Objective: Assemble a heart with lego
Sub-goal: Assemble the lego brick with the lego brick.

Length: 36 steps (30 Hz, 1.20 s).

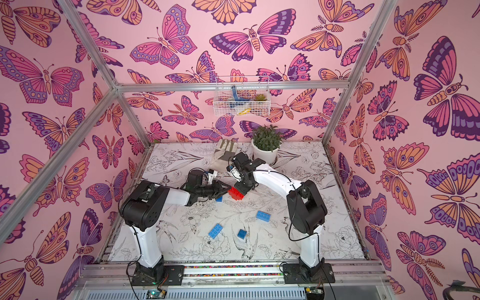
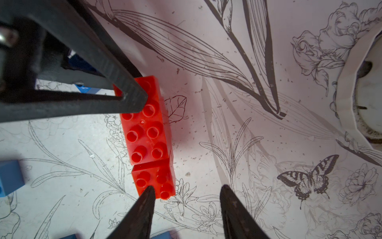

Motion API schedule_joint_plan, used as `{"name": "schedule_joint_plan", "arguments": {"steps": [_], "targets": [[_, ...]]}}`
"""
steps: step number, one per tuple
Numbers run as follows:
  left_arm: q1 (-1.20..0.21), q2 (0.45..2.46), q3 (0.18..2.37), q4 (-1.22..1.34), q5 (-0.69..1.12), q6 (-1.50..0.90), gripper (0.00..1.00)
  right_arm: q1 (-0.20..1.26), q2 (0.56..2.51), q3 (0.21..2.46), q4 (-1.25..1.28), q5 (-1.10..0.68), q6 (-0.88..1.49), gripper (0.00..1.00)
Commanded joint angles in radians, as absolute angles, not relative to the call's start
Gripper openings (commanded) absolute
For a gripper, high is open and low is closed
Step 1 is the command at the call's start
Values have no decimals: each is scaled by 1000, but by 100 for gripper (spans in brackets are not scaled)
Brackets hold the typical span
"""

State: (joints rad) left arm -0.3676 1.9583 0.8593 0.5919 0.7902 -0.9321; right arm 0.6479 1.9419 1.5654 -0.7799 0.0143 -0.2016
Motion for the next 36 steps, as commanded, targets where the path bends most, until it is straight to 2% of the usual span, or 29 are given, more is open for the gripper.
{"name": "schedule_joint_plan", "arguments": {"steps": [1,16,26,36], "targets": [[-374,1952,846,549,807,-913,44,649,1974,1608,-818,-5,-184,55],[-374,1949,826,526,793,-887,44,659,2106,1695,-901,55,-172,55],[-376,1920,820,500,786,-870,44,671,2133,1608,-875,116,-177,53],[-373,1881,879,422,751,-835,54,670,2044,1680,-877,29,-144,58]]}}
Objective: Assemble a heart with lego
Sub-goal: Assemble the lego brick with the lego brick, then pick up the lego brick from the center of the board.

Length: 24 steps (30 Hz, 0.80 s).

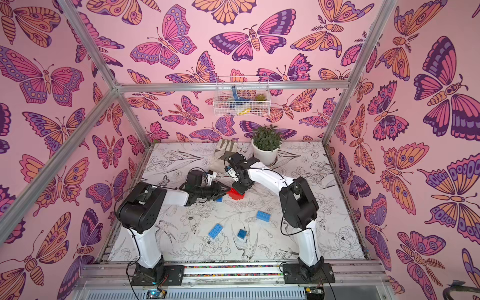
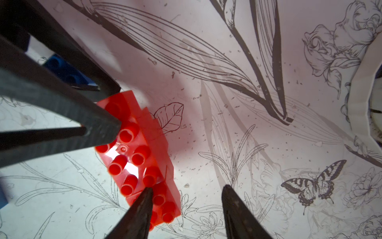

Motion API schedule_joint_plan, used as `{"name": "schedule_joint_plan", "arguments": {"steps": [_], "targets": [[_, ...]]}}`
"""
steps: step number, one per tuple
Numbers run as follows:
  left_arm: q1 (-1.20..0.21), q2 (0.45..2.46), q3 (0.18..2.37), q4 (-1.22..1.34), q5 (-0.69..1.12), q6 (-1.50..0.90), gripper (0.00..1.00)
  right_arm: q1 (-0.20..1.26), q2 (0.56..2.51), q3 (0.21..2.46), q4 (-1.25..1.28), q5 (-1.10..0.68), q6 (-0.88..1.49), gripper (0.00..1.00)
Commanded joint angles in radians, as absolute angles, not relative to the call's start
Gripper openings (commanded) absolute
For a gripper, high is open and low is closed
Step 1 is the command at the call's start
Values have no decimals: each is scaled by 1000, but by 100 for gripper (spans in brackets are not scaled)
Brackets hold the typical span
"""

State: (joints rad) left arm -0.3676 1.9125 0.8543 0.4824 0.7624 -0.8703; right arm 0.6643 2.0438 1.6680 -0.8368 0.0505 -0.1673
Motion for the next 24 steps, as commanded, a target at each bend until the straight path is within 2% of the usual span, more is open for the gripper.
{"name": "schedule_joint_plan", "arguments": {"steps": [1,13,22,24], "targets": [[-373,1876,889,410,745,-832,55,669,2042,1688,-880,31,-141,59],[-370,1808,908,335,682,-805,63,598,1865,1616,-877,-39,-3,67],[-371,1642,776,284,613,-787,74,579,1639,1299,-920,76,170,69],[-374,1590,740,275,591,-782,80,581,1589,1218,-925,107,217,70]]}}
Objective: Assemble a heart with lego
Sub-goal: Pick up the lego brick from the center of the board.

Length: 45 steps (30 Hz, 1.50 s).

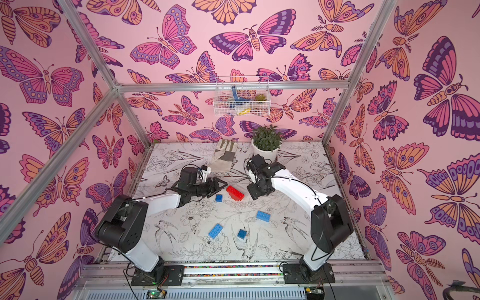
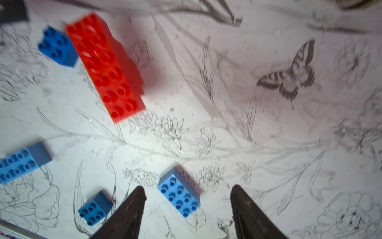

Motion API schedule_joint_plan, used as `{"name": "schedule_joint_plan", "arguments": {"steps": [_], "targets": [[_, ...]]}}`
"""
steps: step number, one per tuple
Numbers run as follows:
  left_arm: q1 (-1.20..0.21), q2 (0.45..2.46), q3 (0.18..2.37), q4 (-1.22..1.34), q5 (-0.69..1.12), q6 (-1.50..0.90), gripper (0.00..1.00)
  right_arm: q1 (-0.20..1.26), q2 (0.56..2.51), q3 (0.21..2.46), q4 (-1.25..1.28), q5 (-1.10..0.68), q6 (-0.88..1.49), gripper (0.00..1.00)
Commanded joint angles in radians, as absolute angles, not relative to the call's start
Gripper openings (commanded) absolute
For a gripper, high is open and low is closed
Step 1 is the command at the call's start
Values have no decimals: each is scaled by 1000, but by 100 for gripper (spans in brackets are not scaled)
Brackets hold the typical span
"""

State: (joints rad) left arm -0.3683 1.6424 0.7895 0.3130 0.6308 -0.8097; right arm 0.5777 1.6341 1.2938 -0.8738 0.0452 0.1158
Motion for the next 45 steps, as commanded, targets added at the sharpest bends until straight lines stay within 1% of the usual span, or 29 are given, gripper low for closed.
{"name": "schedule_joint_plan", "arguments": {"steps": [1,2,5,8,12,16,19,23,27,31,34,38,41,43,45], "targets": [[-379,1557,723,269,568,-778,84,586,1579,1178,-926,127,242,70],[-386,1523,701,260,542,-773,88,597,1538,1142,-929,147,262,71],[-412,1439,681,186,467,-731,95,652,1504,1056,-918,183,317,72],[-443,1378,675,118,403,-696,100,683,1499,991,-876,184,357,73],[-473,1337,685,47,355,-674,100,687,1533,953,-822,153,375,75],[-501,1309,690,-13,306,-663,100,688,1554,949,-771,174,366,75],[-506,1300,692,-34,303,-660,100,688,1613,973,-761,148,336,75],[-506,1293,699,-64,296,-649,100,689,1643,971,-726,105,284,75],[-506,1292,704,-77,286,-646,100,676,1653,976,-716,149,281,74],[-506,1307,716,-77,296,-646,100,638,1654,979,-680,125,292,71],[-505,1305,720,-81,293,-644,100,637,1671,987,-667,112,273,66],[-505,1302,720,-81,282,-638,100,636,1683,989,-654,63,243,55],[-506,1303,720,-81,283,-639,100,636,1682,988,-660,55,234,44],[-506,1304,720,-84,282,-640,100,635,1673,986,-663,55,229,35],[-505,1300,719,-88,278,-644,100,636,1659,988,-668,51,222,30]]}}
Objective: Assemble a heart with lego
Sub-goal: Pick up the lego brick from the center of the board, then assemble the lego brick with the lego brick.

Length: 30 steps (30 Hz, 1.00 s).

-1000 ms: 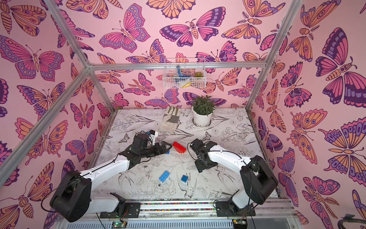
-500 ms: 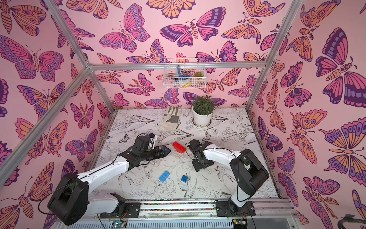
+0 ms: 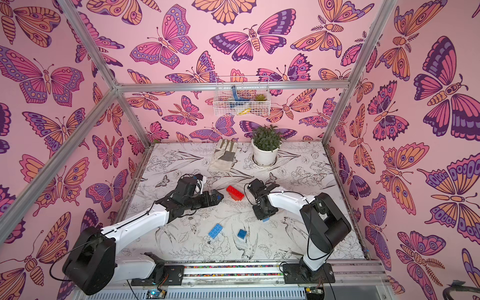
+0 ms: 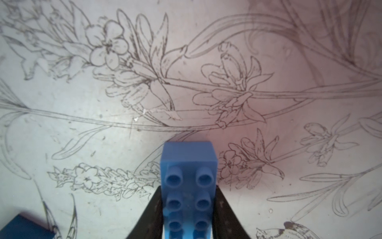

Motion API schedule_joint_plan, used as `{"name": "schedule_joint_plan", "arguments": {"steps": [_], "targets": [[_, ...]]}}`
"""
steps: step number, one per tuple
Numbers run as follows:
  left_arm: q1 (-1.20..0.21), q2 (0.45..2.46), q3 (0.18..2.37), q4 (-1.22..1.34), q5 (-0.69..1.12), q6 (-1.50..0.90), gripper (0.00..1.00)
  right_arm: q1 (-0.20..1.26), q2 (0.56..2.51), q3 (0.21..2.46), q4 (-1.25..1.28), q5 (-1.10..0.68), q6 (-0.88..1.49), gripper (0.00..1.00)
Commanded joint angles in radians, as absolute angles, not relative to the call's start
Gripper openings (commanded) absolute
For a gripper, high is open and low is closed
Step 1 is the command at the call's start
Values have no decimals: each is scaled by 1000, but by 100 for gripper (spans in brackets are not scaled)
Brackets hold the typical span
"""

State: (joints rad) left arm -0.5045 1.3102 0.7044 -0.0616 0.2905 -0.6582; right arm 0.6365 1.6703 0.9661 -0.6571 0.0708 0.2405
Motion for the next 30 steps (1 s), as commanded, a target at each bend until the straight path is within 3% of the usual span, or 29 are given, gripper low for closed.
{"name": "schedule_joint_plan", "arguments": {"steps": [1,10,30], "targets": [[-504,1296,719,-90,277,-644,100,638,1648,994,-677,51,219,29],[-475,1231,718,-99,266,-634,100,666,1595,1170,-796,32,123,28],[-400,1184,699,-167,221,-600,100,746,2045,1828,-1028,-58,-157,29]]}}
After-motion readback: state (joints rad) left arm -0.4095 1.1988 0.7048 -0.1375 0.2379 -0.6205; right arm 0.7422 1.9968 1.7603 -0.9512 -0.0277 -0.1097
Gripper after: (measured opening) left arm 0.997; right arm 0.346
